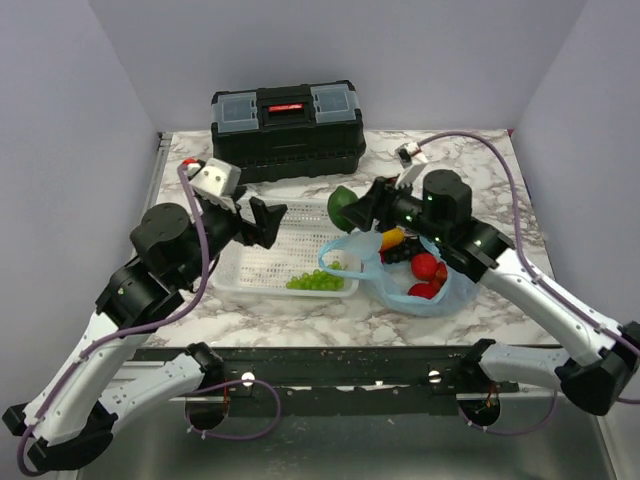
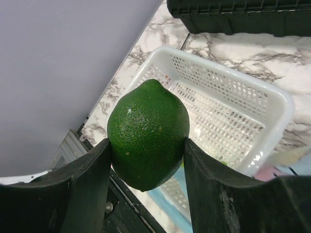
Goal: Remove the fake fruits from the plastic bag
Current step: Place the fake fruit in the bin, then adjust the plastic bag at the center of the board, then take out the fake fruit from the plastic bag.
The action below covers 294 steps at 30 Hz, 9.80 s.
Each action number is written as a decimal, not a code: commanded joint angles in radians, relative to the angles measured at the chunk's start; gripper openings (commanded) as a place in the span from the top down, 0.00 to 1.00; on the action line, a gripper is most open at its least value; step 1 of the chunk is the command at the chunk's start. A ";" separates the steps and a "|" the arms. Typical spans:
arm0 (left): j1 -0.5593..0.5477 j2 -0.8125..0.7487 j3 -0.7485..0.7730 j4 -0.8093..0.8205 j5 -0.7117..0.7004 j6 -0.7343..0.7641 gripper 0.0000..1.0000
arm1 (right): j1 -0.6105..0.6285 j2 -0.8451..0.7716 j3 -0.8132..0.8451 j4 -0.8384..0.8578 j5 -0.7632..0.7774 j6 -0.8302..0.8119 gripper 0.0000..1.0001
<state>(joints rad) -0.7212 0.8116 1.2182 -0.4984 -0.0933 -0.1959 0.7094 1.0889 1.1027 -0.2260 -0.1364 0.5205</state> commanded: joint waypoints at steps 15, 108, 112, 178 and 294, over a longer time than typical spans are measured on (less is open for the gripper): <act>0.016 -0.330 -0.376 0.438 -0.600 0.329 0.13 | 0.230 0.571 0.340 -0.105 0.376 -0.025 0.90; 0.014 0.321 -0.187 0.157 0.536 -0.191 0.01 | 0.191 0.088 -0.160 -0.751 0.851 0.585 0.41; 0.015 0.386 -0.219 0.238 0.511 -0.282 0.01 | 0.153 0.037 -0.211 -0.781 0.803 0.647 0.42; -0.083 0.357 -0.240 0.216 0.312 -0.251 0.98 | 0.151 -0.328 -0.151 -0.326 -0.057 0.304 0.19; -0.118 0.456 -0.249 0.224 0.301 -0.314 1.00 | -0.173 -0.281 -0.375 -0.287 0.143 0.146 0.71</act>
<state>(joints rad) -0.8337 1.2922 0.9657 -0.2897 0.2317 -0.5034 0.5365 0.8669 0.6731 -0.4664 0.0502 0.6693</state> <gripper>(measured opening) 0.003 0.630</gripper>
